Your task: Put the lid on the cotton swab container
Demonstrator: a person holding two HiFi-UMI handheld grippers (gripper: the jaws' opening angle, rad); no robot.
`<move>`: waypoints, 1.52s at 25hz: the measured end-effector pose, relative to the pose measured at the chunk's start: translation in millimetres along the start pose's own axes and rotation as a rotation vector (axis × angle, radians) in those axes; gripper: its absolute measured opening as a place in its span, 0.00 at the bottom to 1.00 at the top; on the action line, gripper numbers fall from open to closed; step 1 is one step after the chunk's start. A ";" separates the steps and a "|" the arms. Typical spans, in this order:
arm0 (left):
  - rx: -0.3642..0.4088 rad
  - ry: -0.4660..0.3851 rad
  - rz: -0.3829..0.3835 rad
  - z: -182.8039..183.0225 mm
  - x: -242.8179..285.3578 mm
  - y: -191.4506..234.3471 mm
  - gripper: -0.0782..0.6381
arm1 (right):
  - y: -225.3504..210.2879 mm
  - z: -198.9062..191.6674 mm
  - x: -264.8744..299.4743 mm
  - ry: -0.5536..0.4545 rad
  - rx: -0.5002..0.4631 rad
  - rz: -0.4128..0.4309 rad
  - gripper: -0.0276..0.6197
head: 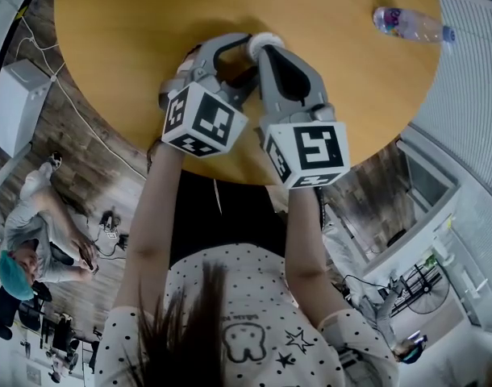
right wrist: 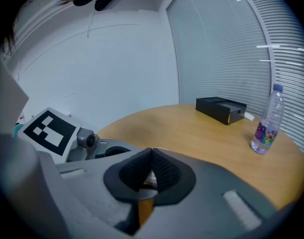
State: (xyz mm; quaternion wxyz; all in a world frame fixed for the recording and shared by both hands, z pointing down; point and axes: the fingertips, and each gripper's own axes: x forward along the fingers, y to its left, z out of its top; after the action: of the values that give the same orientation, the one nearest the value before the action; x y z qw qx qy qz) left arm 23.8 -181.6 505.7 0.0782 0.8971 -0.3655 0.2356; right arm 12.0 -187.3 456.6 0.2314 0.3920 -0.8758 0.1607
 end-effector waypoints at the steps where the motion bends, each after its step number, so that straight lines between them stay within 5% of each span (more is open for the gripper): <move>1: 0.000 0.000 0.000 -0.1 -0.1 -0.1 0.43 | 0.2 -0.1 -0.1 -0.002 -0.001 -0.002 0.05; 20: -0.008 0.020 0.036 -6.7 -22.1 0.0 0.43 | -3.8 8.6 -6.7 -0.055 0.057 0.036 0.05; 34: -0.035 -0.056 0.181 30.8 -75.8 25.4 0.13 | -8.7 64.6 -49.1 -0.211 0.061 -0.026 0.05; 38: -0.077 -0.097 0.210 50.3 -93.3 35.8 0.12 | -4.0 87.4 -70.1 -0.253 0.049 -0.027 0.05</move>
State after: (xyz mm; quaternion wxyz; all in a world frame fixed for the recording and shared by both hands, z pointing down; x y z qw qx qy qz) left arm -40.6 -165.3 415.7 0.0697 0.8606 -0.4695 0.1848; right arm 31.7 -187.5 346.2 0.1115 0.4266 -0.8883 0.1282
